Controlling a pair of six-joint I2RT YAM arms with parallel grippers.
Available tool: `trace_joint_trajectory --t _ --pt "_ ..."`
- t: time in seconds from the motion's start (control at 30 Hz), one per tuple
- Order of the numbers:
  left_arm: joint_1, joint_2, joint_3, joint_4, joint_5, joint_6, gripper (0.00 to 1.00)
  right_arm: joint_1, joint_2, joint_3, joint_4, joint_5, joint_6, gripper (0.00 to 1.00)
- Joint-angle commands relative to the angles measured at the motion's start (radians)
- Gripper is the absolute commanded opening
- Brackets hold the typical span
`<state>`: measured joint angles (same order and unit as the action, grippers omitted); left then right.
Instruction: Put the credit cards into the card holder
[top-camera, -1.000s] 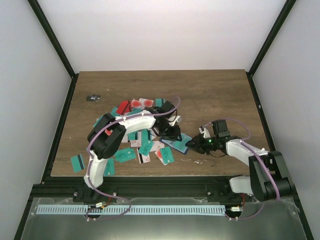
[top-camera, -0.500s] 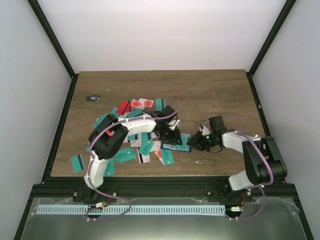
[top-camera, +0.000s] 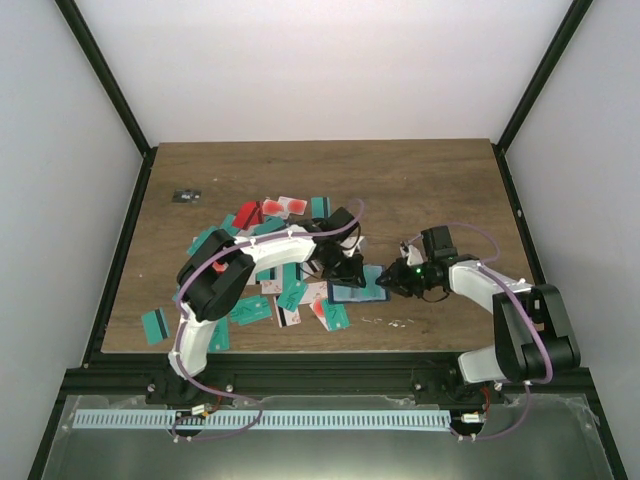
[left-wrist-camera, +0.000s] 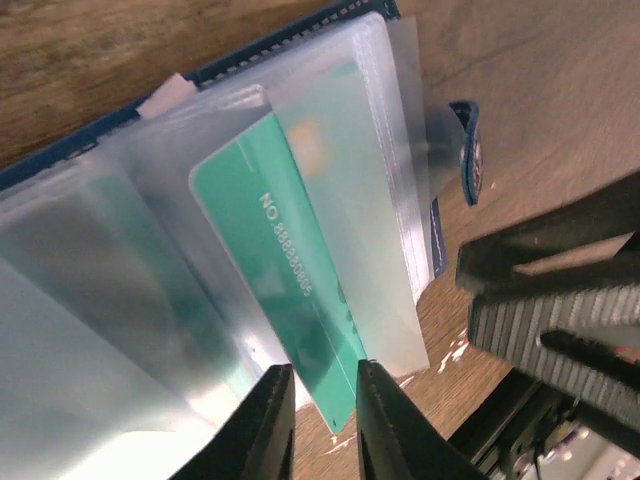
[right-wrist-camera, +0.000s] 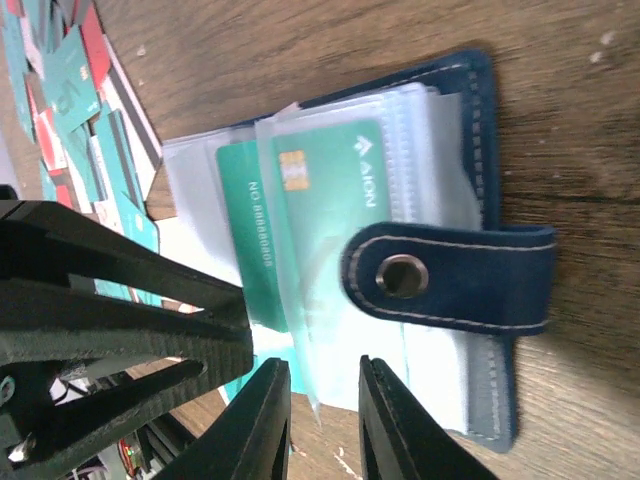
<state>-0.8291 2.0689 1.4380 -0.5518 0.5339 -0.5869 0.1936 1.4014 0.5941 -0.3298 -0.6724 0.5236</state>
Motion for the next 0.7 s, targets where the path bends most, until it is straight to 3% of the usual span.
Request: trace_joint_trajectory --t 0.0,0.2,0.33,0.4,0.57,0.67 --pt "-0.002 -0.021 0.034 -0.034 -0.028 -0.001 0.17 -0.006 -0.026 0.013 -0.012 -0.064 -0.022 0.22" --pt "-0.004 -0.003 0.043 -0.06 -0.051 0.001 0.1 -0.006 -0.019 0.014 -0.012 -0.077 -0.022 0.23" --pt "-0.003 -0.007 0.06 -0.105 -0.094 0.009 0.29 -0.007 -0.013 0.015 -0.023 -0.058 -0.028 0.24" --pt "-0.004 -0.004 0.073 -0.129 -0.109 0.017 0.32 -0.006 -0.01 0.017 -0.027 -0.05 -0.032 0.25" --pt "-0.005 -0.003 0.078 -0.099 -0.086 0.021 0.09 -0.006 -0.008 0.017 -0.024 -0.043 -0.037 0.25" --pt "-0.006 0.017 0.091 -0.081 -0.063 0.02 0.04 -0.006 0.002 0.018 -0.022 -0.033 -0.041 0.25"
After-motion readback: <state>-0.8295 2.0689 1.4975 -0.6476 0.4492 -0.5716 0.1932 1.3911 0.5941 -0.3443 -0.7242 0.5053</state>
